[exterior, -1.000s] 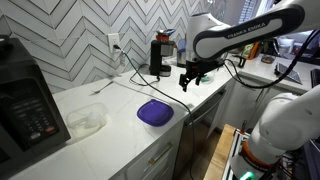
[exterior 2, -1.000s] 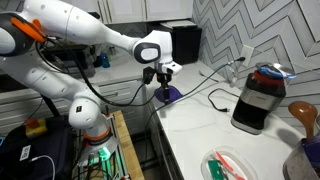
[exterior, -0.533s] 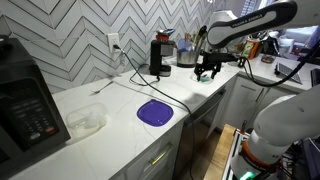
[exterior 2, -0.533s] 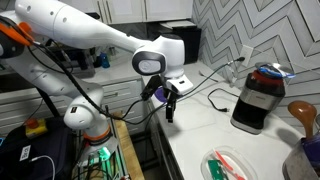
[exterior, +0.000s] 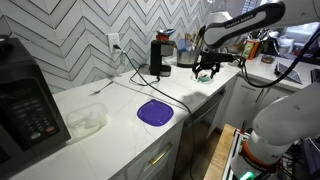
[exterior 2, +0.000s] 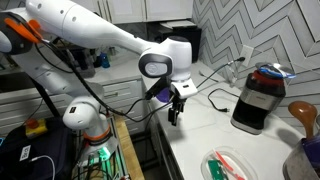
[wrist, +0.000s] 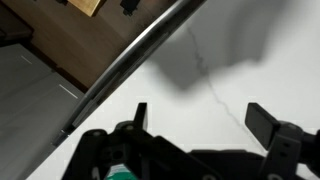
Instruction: Pick up the green object from the clear lunch box on the right and put it in the clear lunch box on the left
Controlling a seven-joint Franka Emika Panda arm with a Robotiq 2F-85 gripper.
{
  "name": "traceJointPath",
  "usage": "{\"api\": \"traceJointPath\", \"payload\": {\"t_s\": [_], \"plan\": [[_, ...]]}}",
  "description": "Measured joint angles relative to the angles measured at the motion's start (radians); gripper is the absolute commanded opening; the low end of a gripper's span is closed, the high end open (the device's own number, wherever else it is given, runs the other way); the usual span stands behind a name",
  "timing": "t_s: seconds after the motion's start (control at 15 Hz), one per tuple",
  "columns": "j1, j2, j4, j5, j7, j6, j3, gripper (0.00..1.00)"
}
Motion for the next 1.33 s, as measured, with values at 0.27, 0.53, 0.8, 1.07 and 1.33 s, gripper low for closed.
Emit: {"api": "traceJointPath", "payload": {"t_s": [0.27, 0.53, 0.8, 1.07, 1.33], "plan": [[-0.093, 0.159, 0.121, 0.001, 0.021, 0.078, -0.113, 1.00], [-0.116, 0.318, 0.259, 0.021, 0.130, 0.112, -0.179, 1.00], [-0.106, 0.447, 0.379, 0.052, 0.324, 0.116, -0.187, 1.00], [-0.083, 0.545, 0.451, 0.059, 0.546, 0.121, -0.201, 1.00], [-0.068, 0.588, 0.462, 0.059, 0.749, 0.150, -0.231, 0.76]]}}
